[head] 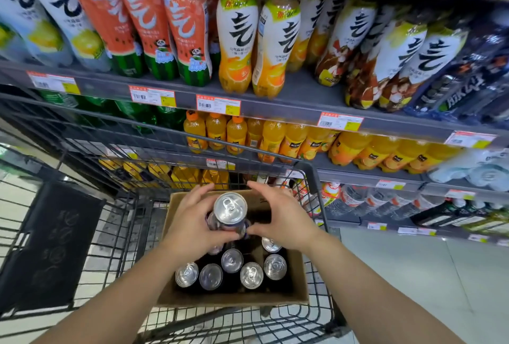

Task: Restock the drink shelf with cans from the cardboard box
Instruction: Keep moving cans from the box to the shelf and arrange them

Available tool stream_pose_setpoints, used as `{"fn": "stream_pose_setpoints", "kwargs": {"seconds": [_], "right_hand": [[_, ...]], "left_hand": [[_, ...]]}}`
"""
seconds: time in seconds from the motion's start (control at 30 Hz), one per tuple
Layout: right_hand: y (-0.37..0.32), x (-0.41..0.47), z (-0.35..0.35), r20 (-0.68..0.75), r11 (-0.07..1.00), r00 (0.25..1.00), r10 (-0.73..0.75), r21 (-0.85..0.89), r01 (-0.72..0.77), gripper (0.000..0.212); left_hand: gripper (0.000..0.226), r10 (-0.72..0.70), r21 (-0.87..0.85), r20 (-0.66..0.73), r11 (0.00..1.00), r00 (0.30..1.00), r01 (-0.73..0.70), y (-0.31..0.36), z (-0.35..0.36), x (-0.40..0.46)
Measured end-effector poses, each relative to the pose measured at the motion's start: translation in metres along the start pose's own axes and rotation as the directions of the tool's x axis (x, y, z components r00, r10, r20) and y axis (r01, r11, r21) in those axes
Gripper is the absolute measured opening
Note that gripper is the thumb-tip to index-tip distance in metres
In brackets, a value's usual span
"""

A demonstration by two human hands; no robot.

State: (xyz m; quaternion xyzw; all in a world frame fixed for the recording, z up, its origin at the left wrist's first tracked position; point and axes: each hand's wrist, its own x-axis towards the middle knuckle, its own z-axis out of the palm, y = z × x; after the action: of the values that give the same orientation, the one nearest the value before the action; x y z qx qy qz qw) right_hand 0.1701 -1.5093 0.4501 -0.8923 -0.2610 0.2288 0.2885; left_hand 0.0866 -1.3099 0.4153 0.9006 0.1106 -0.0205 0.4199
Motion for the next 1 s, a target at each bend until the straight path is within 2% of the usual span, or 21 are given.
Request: {"fn": "stream_pose_setpoints", "kwargs": {"seconds": [0.17,0.33,0.43,0.53,0.77,0.9,1.0], "right_hand": [[0.047,0.022,0.06,0.041,0.983,0.983,0.179,-0.057,-0.177,0.073],[0.068,0.051,0.111,0.149,0.936,0.969,0.195,-0.323,-0.139,0.078],[0.076,0.063,0.129,0.131,0.877,0.968,0.212,-0.463,-0.129,0.079],[0.081,0.068,0.135,0.109,0.846,0.978,0.179,-0.524,-0.097,0.067],[0.084,0.059,0.113,0.072,0.907,0.972,0.224,-0.38,-0.181,0.072],[0.069,0.044,0.091,0.055,0.963,0.979,0.197,-0.2,-0.182,0.076],[0.046,0.029,0.069,-0.009,0.984,0.985,0.174,-0.028,-0.175,0.075]], "left_hand": [[0.078,-0.096,-0.009,-0.066,0.995,0.993,0.096,-0.037,-0.025,-0.006],[0.082,-0.148,-0.03,-0.077,0.989,0.986,0.146,-0.066,-0.038,-0.011],[0.078,-0.156,-0.049,-0.054,0.987,0.986,0.153,-0.075,-0.039,-0.014],[0.076,-0.152,-0.058,-0.065,0.987,0.986,0.149,-0.081,-0.038,-0.013],[0.087,-0.161,-0.043,-0.069,0.987,0.985,0.158,-0.076,-0.037,-0.009],[0.089,-0.174,-0.03,-0.052,0.985,0.983,0.172,-0.065,-0.043,-0.007],[0.098,-0.187,-0.02,-0.031,0.982,0.982,0.187,-0.052,-0.054,-0.007]]}}
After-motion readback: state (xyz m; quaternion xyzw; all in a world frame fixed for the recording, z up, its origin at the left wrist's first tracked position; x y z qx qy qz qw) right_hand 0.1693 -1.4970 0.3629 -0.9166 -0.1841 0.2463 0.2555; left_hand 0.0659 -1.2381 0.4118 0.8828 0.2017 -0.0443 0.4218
